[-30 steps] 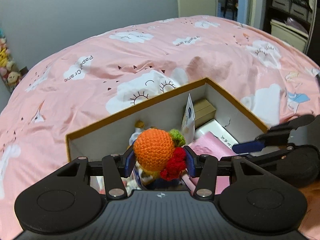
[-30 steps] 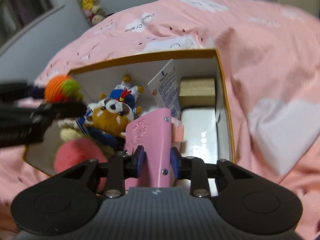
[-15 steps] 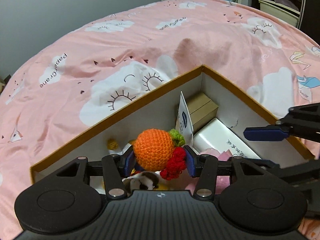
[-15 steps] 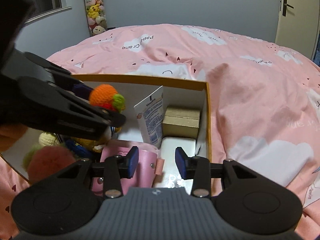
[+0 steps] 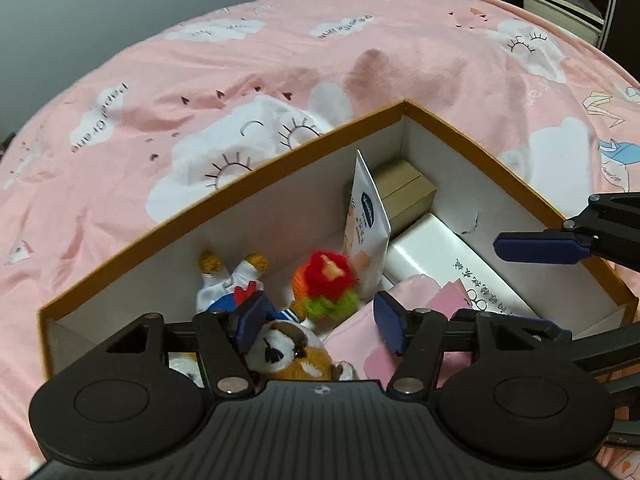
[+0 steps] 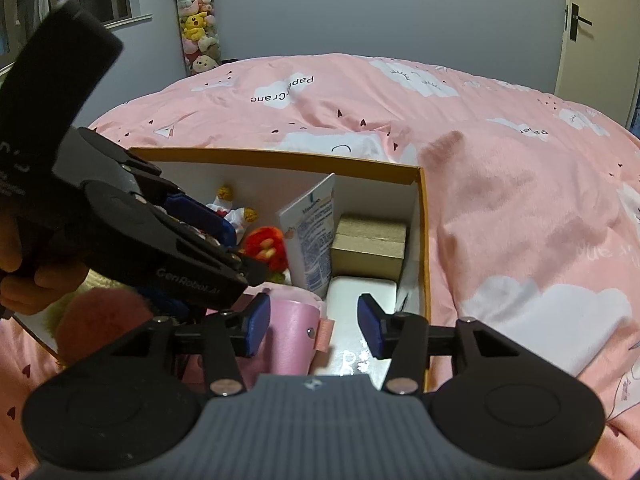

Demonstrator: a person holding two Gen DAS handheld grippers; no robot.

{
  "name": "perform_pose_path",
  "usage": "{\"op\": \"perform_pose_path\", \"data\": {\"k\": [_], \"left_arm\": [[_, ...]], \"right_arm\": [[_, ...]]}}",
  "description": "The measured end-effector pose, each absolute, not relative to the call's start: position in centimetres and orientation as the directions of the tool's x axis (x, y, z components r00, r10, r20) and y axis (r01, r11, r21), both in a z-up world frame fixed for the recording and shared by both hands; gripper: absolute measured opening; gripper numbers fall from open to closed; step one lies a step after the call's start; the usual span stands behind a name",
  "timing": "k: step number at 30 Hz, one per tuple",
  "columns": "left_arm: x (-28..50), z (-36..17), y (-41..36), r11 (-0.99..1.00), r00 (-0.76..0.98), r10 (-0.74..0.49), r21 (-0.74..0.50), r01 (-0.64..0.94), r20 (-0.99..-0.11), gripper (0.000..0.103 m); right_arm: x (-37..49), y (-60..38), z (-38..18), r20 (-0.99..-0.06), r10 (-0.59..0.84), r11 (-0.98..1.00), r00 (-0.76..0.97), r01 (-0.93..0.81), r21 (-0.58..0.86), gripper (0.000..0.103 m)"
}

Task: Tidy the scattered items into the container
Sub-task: 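Lower the wallet and orange into the shoebox and open both grippers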

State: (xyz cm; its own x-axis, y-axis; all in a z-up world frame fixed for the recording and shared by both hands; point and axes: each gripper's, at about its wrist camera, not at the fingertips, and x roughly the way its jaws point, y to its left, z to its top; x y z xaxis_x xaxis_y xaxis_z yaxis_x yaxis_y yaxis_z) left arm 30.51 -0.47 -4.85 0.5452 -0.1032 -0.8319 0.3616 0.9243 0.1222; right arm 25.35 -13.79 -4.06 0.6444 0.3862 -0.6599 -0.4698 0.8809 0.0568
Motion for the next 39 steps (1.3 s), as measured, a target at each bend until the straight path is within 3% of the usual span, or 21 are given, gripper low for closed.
{"op": "perform_pose_path", "data": {"k": [7,11,16,21,23,28,39], "left_arm": [[26.2,-2.2,-0.2,0.959,0.657,-0.101,0.102,0.263,-0.747,0.070],[22.6,-1.1,0.2,0.986,0.731,-0.071,0.065,0.155,-0.678,0.070],[18.7,-0.8,0.9,0.998,0.801,0.027,0.068,0.017,-0.598,0.070],[16.2,-1.3,2.2,0.997,0.817,0.059,-0.001,-0.072,-0.573,0.071],[15.3,-1.8,2.5,0.995,0.824,0.069,-0.023,-0.099,-0.563,0.071],[13.7,-2.9,2.7,0.990,0.842,0.099,-0.036,-0.139,-0.530,0.073],[12.6,-4.5,3.0,0.979,0.859,0.159,-0.031,-0.199,-0.486,0.075]], "right_arm": [[24.2,-14.3,-3.5,-0.651,0.370,0.895,0.663,-0.442,0.059,0.059],[22.4,-14.5,-2.9,-0.599,0.366,0.899,0.712,-0.438,0.028,0.068],[19.5,-14.5,-2.4,-0.533,0.349,0.909,0.770,-0.417,-0.007,0.068],[17.3,-15.1,-2.6,-0.473,0.327,0.931,0.818,-0.364,0.015,0.071],[16.7,-15.3,-2.8,-0.449,0.318,0.938,0.835,-0.345,0.024,0.078],[15.8,-15.1,-3.0,-0.401,0.296,0.950,0.867,-0.311,0.028,0.079],[15.1,-14.1,-4.4,-0.379,0.293,0.949,0.878,-0.316,0.002,0.083]]}}
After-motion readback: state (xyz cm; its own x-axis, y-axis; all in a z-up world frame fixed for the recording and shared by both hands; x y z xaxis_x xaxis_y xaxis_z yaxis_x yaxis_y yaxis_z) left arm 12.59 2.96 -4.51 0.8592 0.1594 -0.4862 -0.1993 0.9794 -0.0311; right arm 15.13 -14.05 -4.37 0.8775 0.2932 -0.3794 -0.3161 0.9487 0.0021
